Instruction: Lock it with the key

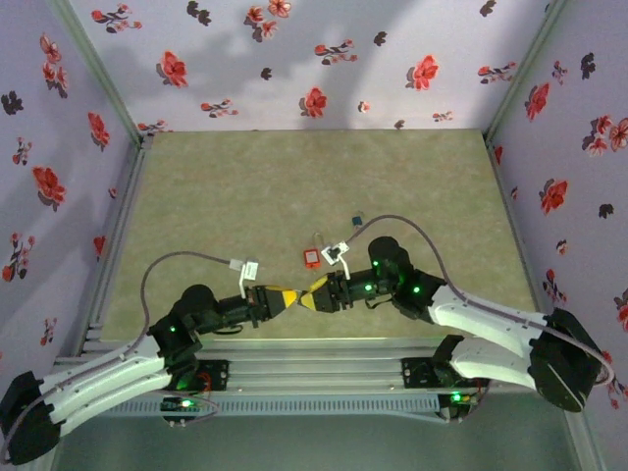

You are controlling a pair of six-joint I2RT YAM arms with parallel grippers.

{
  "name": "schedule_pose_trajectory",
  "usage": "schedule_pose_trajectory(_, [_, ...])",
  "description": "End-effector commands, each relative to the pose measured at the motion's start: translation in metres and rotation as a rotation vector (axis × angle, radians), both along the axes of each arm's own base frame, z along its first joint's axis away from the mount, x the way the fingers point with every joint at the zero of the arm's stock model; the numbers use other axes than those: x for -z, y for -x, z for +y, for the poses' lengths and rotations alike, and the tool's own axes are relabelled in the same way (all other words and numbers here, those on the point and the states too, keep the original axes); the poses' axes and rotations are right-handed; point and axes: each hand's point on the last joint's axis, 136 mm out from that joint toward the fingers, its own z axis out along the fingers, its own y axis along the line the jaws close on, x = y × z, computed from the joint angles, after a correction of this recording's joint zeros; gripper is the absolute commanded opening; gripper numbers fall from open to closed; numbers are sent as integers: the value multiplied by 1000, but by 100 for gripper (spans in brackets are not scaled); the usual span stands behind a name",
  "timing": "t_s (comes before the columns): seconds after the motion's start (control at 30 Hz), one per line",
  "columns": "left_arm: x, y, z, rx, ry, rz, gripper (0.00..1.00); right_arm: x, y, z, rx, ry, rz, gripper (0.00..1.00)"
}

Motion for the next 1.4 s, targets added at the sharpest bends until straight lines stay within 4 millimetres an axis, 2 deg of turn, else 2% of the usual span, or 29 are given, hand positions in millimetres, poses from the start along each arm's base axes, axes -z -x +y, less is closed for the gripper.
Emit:
schedule_pose_trajectory(0.0, [-2,-7,5,-50,14,-1,0,-15,-9,-8,58,-22,-80,61])
schedule_pose_trajectory(0.13, [1,-11,9,-83,19,8,0,-13,-21,-20,152,-11,-102,68])
schedule_pose_trajectory(0.37, [3,-19,15,-138,33,43,0,7,-25,-21,176,24,-58,69])
schedule_pose_trajectory(0.5, [-1,-21,16,-148,62,54,0,19,-26,-17,164,44,-20,65])
schedule_pose_trajectory(0.73, [7,-24,18,-172,50,79,0,21,-23,-14,140,25,-2,52])
schedule_pose_trajectory(0.97, [8,-25,18,-179,56,83,0,21,-20,-11,119,11,13,44])
schedule_pose_trajectory(1.37, [6,-25,19,-179,81,90,0,26,-17,-7,100,22,28,39])
